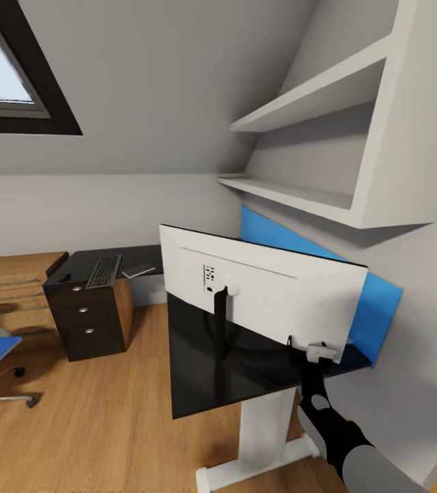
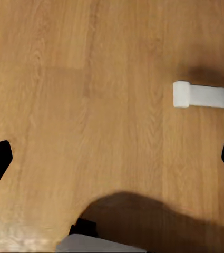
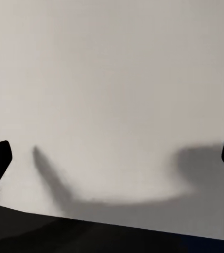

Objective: In the bedroom, organize the workspace by keeping the computer under the desk, ensuring the monitor is on the desk, placing the keyboard on the desk next to the monitor, placing the mouse on the desk next to the keyboard, moving the folder from the swivel chair onto the desk next to the mouse, stacking the notebook on top of the folder with the pen on top of the notebook, and positioning the swivel chair next to the desk.

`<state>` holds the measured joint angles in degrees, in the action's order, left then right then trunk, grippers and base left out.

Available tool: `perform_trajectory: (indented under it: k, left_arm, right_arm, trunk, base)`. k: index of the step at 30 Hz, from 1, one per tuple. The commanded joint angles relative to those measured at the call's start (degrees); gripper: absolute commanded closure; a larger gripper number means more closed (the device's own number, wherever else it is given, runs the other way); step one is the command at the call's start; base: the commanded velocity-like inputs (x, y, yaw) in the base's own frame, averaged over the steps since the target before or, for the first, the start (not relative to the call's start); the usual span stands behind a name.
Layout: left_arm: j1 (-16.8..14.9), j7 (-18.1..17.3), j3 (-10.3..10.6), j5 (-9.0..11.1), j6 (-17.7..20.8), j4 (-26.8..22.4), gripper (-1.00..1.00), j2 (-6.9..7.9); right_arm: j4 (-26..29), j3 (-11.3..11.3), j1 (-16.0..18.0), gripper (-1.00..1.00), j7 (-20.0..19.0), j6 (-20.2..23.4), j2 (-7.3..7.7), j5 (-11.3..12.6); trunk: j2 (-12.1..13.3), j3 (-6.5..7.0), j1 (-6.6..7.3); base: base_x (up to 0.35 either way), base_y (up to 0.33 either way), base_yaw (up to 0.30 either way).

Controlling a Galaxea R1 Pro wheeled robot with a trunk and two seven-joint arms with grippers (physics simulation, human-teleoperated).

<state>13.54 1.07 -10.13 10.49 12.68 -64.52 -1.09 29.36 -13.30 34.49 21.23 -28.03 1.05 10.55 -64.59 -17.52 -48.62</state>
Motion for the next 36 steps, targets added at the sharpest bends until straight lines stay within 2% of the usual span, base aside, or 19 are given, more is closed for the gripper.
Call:
perform_trajectory:
  k: [1, 2, 3, 4, 5, 10, 15, 31, 36]
  left_arm:
    - [0.0, 0.13, -0.06, 0.6, -1.72, 3.48, -1.0, 0.65]
    - [0.0, 0.12, -0.06, 0.59, -3.34, 5.4, -1.0, 1.07]
    - [0.0, 0.08, -0.06, 0.59, -7.88, 9.68, -1.0, 1.97]
    - [0.0, 0.0, -0.05, 0.59, -13.72, 14.34, -1.0, 2.85]
    - [0.0, -0.13, -0.05, 0.59, -25.03, 20.95, -1.0, 4.12]
    - [0.0, 0.13, -0.06, 0.77, -40.06, 28.08, -1.0, 5.42]
    - [0.0, 0.2, -0.02, 0.76, -40.9, 28.42, -1.0, 5.39]
    - [0.0, 0.51, -0.06, 1.46, -40.46, 28.89, -1.0, 5.75]
    - [0.0, 0.51, -0.13, 1.67, -40.51, 28.92, -1.0, 5.75]
  right_arm:
    - [-0.04, -0.52, 0.06, -1.0, 0.29, -0.96, 0.08, 0.49]
    - [-0.05, -0.53, 0.06, -1.0, 0.3, -1.34, 0.09, 0.48]
    - [-0.1, -0.55, 0.06, -1.0, 0.3, -2.0, 0.09, 0.45]
    - [-0.13, -0.56, 0.06, -1.0, 0.3, -2.45, 0.09, 0.41]
    - [-0.36, -0.57, 0.06, -1.0, 0.3, -2.85, 0.09, 0.38]
    - [-1.37, -0.58, 0.06, -1.0, 0.24, -3.32, 0.01, 0.3]
    - [-1.47, -0.58, 0.06, -1.0, 0.22, -3.35, 0.01, 0.27]
    - [-1.85, -0.81, 0.05, -1.0, 0.0, -3.35, -0.12, 0.09]
    - [-1.85, -0.84, 0.05, -1.0, 0.04, -3.35, -0.24, 0.09]
  trunk:
    - [-0.04, -0.09, -0.01]
    - [-0.04, -0.13, -0.01]
    - [-0.04, -0.17, -0.01]
    - [-0.04, -0.22, -0.01]
    - [-0.04, -0.26, -0.01]
    - [-0.04, -0.34, -0.01]
    - [-0.04, -0.34, -0.01]
    - [-0.04, -0.34, -0.01]
    - [-0.04, -0.38, -0.01]
  base:
    - [0.0, -0.011, 0.187]
    - [0.0, -0.009, 0.193]
    - [0.0, -0.006, 0.196]
    - [0.0, -0.004, 0.176]
    - [0.0, -0.002, 0.127]
    - [0.0, -0.001, 0.055]
    - [0.0, -0.056, 0.003]
    - [0.114, -0.303, 0.0]
    - [0.054, -0.113, 0.041]
